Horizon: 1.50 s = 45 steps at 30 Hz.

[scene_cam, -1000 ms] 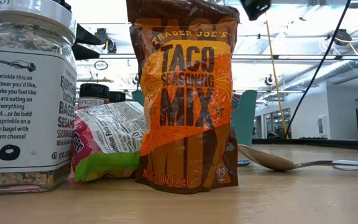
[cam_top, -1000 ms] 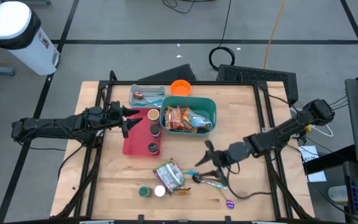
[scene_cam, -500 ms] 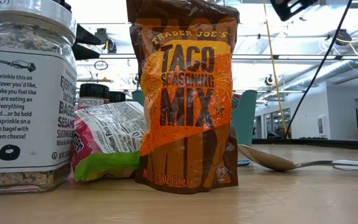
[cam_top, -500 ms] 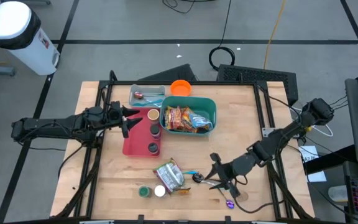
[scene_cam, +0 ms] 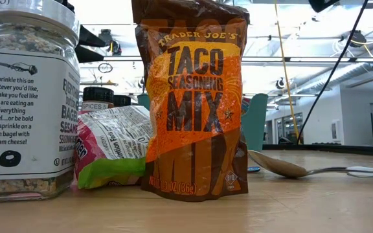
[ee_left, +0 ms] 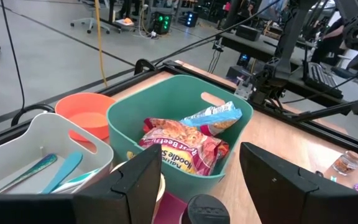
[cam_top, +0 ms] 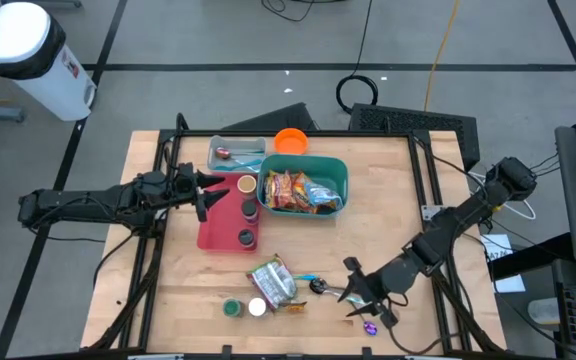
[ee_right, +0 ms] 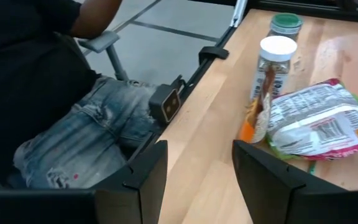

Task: Pick & Place Food Item
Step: Put the black spoon into the gray bin

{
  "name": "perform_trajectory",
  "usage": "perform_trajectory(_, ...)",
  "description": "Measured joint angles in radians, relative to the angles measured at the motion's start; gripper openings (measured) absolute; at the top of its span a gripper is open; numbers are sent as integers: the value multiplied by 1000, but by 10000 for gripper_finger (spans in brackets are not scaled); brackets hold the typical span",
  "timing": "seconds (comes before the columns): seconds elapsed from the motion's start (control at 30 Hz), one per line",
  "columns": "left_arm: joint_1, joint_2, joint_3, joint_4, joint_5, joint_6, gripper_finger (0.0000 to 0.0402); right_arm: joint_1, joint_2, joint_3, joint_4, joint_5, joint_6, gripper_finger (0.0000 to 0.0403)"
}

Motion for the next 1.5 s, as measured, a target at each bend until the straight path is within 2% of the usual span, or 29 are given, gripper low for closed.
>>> perform_trajectory(0.43,0,0,0,-4,0,-1,225,49,13,0,14,10,-4,171)
perform_trajectory(0.7,1,0,0,-4,0,-4,225,20,127,0,16,238,2,171)
perform_trajectory(0.87,1,0,0,-3,0,-3,225,-36,228,0,-1,236,50,171)
perform_trajectory(1.03,1,0,0,-6,0,-3,225,-76,294,-1,-94,237,57,171)
perform_trajectory(1.2,1,0,0,-16,0,-5,225,-86,319,-1,-189,236,132,171)
perform_trajectory(1.5,1,2,0,-16,0,-8,225,-84,326,0,-221,233,210,171)
